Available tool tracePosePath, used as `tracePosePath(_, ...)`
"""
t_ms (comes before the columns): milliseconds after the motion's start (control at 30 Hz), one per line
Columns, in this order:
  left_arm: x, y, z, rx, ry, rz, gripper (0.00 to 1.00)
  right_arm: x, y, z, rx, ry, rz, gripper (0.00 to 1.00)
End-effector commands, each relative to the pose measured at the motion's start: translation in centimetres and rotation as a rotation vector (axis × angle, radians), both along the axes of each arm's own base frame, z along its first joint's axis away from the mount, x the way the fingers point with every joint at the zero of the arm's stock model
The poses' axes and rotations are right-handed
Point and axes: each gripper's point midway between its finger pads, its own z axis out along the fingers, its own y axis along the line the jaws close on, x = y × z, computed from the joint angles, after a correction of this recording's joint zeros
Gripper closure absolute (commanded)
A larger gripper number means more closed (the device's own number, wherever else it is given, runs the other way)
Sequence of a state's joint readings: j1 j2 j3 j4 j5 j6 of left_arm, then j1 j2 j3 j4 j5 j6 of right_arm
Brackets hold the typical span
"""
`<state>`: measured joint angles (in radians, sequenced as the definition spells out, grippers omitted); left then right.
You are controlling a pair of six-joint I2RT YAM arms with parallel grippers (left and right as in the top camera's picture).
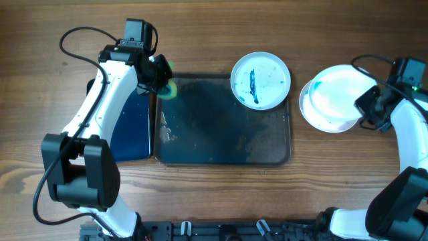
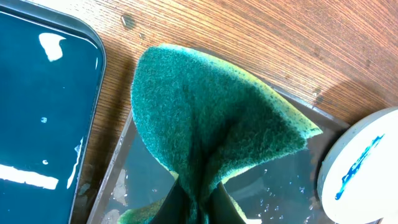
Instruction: Clean dirty plates on tray and stack at the side
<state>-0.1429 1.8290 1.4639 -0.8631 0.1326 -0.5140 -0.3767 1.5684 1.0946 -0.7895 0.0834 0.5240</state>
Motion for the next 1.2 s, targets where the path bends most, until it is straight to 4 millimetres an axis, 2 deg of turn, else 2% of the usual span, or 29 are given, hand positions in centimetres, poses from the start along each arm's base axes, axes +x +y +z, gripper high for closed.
tracePosePath(0, 0.7, -0.1, 0.6, -0.005, -0.023, -0.009, 0.96, -0.9, -0.3, -0.9, -0.024, 0.012, -0.024, 0.96)
tracePosePath(33, 0.7, -0.1, 0.6, -0.005, -0.023, -0.009, 0.96, -0.9, -0.2, -1.2, -0.024, 0.011, -0.023, 0.95)
tracePosePath(100, 0.7, -0.1, 0.6, -0.005, -0.023, -0.009, 0.96, -0.7, 0.1, -1.6, -0.012, 0.003, 0.001, 0.85)
tracePosePath(133, 0.7, -0.1, 0.6, -0.005, -0.023, -0.009, 0.96, -0.4, 0.3, -1.6, -0.004, -0.009, 0.02, 0.77)
tracePosePath(167, 0.7, -0.1, 0.6, -0.005, -0.023, -0.009, 0.96, 0.6, 1.1, -1.4, 0.031, -0.05, 0.091, 0.7)
tracePosePath(233, 0.7, -0.1, 0.6, -0.005, -0.023, -0.009, 0.96, 2.6, 3.4, -0.7, 0.129, -0.152, 0.224, 0.62)
tracePosePath(333, 0.7, -0.1, 0.6, -0.005, -0.023, -0.009, 0.96, 4.2, 5.2, 0.5, 0.205, -0.235, 0.294, 0.58)
tracePosePath(500, 0.8, -0.2, 0.7, -0.005, -0.027, -0.009, 0.96, 7.9, 8.9, 6.0, 0.164, -0.333, 0.544, 0.53)
tracePosePath(567, 0.8, -0.2, 0.7, -0.005, -0.027, -0.009, 0.96, 9.7, 11.8, 8.3, 0.129, -0.363, 0.683, 0.5)
tracePosePath(633, 0.8, -0.2, 0.7, -0.005, -0.027, -0.009, 0.96, 11.1, 14.2, 8.9, 0.105, -0.364, 0.804, 0.5)
tracePosePath(700, 0.8, -0.2, 0.6, -0.005, -0.026, -0.009, 0.96, 12.1, 15.8, 8.2, 0.095, -0.343, 0.879, 0.5)
tracePosePath(767, 0.8, -0.2, 0.6, -0.005, -0.026, -0.009, 0.96, 12.9, 17.3, 5.5, 0.107, -0.288, 0.948, 0.51)
tracePosePath(933, 0.8, -0.2, 0.6, -0.005, -0.026, -0.009, 0.96, 13.5, 19.6, -0.8, 0.154, -0.194, 1.08, 0.57)
tracePosePath(1067, 0.8, -0.2, 0.6, -0.005, -0.026, -0.009, 0.96, 14.1, 20.4, -4.2, 0.163, -0.159, 1.118, 0.61)
tracePosePath(1167, 0.7, -0.2, 0.6, -0.005, -0.025, -0.009, 0.96, 14.3, 20.4, -5.8, 0.171, -0.143, 1.12, 0.71)
